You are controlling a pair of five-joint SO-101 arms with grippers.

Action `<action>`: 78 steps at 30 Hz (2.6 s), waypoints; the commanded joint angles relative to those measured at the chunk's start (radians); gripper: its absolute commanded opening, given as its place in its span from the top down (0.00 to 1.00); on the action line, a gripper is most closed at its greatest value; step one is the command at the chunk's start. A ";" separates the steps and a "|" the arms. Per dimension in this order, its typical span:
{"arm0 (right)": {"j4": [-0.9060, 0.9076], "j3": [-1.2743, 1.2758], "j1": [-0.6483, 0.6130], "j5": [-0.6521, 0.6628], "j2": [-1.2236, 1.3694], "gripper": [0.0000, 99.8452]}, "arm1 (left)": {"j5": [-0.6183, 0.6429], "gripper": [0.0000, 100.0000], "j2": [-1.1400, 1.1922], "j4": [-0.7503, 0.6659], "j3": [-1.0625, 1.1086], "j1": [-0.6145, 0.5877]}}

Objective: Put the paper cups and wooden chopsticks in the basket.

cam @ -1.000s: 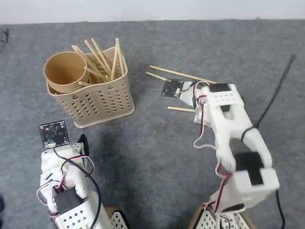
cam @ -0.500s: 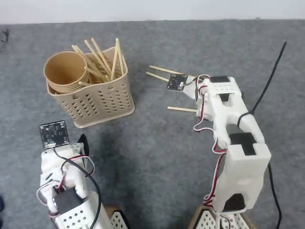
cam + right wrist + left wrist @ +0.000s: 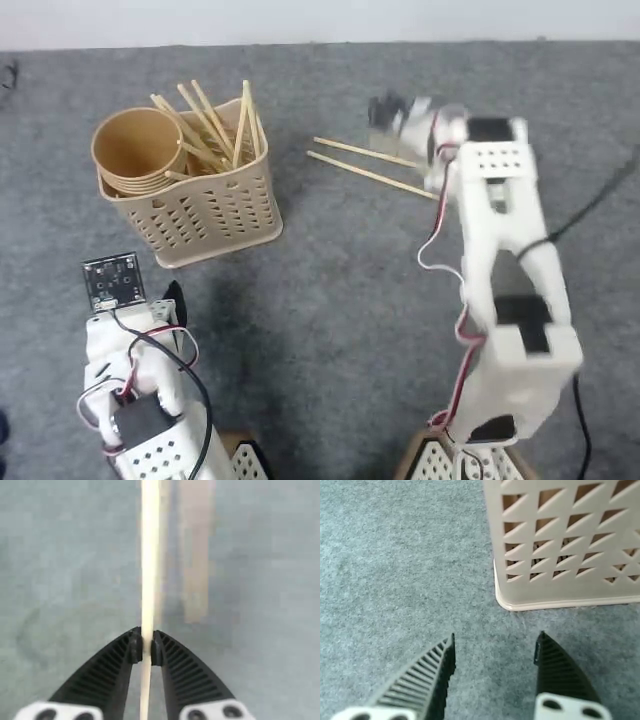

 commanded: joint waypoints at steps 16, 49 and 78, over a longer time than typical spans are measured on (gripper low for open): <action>-0.453 -0.204 -0.641 -0.766 -0.332 0.99 | -0.011 0.76 -0.011 -0.002 -0.005 0.003; -0.469 -0.201 -0.665 -0.563 -0.148 0.81 | -0.011 0.76 -0.011 -0.014 -0.004 0.003; -0.321 -0.106 0.068 -0.222 0.295 0.87 | -0.011 0.76 -0.011 -0.014 -0.002 0.003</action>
